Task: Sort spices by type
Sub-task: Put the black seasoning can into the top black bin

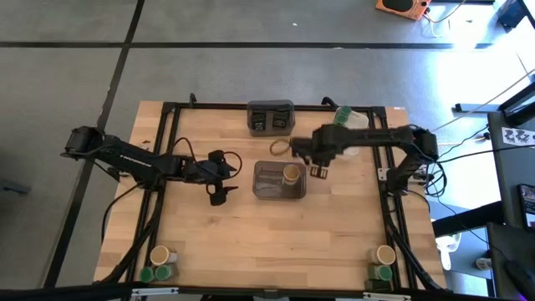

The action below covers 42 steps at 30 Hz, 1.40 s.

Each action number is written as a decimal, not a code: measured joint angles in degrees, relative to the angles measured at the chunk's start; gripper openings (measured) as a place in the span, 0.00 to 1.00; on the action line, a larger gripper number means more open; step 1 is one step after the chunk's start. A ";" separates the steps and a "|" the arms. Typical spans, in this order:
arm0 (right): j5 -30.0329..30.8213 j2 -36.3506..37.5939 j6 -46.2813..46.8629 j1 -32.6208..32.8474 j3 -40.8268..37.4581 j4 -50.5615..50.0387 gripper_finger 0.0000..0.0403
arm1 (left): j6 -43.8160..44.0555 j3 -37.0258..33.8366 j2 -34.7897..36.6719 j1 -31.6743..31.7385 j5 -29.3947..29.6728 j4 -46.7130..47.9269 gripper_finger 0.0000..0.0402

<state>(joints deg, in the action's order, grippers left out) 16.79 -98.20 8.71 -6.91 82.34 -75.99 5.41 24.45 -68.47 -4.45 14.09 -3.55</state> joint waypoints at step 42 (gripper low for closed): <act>-9.48 4.74 -1.99 -2.32 -9.63 13.90 0.81 | -0.97 -1.66 0.00 -0.07 0.07 -0.48 0.77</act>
<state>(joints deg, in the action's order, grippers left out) 7.31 -93.46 6.71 -9.23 72.72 -62.09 4.44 22.79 -68.47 -4.51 14.15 -4.04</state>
